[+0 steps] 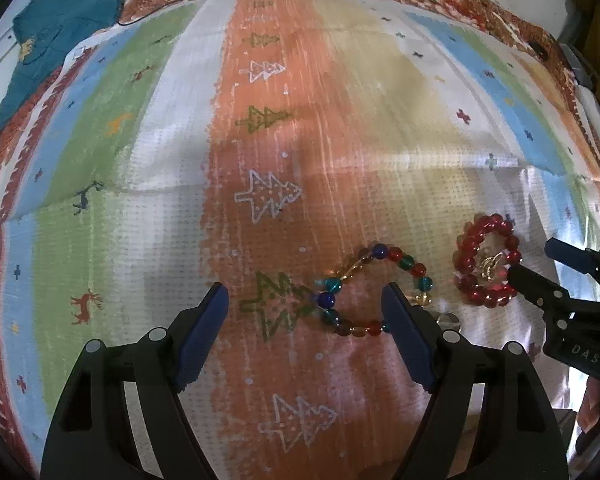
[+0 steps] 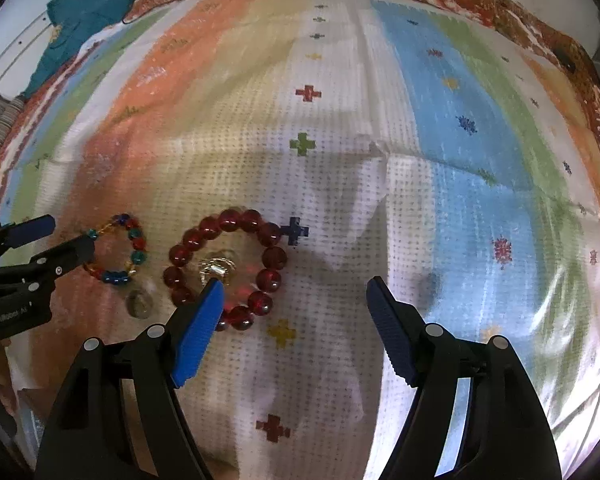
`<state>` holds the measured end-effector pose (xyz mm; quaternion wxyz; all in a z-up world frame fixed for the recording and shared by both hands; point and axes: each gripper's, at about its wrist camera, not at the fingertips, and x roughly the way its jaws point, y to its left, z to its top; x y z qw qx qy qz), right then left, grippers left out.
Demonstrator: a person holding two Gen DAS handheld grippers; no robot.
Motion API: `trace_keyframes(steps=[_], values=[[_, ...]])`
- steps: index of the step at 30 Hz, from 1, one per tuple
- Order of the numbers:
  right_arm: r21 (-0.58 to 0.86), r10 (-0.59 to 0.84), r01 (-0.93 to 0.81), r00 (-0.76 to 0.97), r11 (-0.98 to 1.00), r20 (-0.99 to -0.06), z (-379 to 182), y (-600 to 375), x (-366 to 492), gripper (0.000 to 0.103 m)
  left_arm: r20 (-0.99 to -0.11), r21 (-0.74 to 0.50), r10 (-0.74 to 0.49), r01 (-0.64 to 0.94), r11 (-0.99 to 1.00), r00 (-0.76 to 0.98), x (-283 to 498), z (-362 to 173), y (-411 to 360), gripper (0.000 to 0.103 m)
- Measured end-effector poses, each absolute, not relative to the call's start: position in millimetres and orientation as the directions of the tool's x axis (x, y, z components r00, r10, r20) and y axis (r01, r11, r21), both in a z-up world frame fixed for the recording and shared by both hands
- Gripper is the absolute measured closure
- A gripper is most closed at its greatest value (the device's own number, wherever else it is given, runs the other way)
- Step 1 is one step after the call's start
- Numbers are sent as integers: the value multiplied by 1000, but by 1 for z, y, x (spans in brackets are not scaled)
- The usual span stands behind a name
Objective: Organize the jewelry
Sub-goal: 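Move both open tools toward the multicolour and red bead bracelets, then grasp the multicolour bracelet with the left tool while the right tool grasps the red bead bracelet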
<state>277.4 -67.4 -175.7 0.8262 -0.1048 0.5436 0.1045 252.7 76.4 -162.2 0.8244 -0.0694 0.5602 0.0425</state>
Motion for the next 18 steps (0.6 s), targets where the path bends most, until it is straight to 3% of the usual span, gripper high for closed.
trace_keyframes(steps=[5,8,11,13,16,18], values=[[-88,39,-299,394,950,-918,-180,-63,280,30,-933,-59,-6,-139,989,359,255,-171,75,27],[-106,23,-300,396,948,-918,-182,-62,281,37,-933,-35,12,-125,991,359,258,-174,72,28],[-116,21,-312,403,943,-915,-183,-61,282,46,-930,24,62,-107,994,363,258,-177,69,38],[-109,35,-332,399,937,-916,-182,-61,280,60,-929,27,63,-102,994,366,257,-177,69,43],[-100,55,-365,390,926,-919,-182,-55,275,81,-929,25,62,-106,994,364,256,-175,71,63],[-102,57,-378,388,920,-920,-182,-51,273,85,-931,33,71,-110,993,359,256,-175,71,78]])
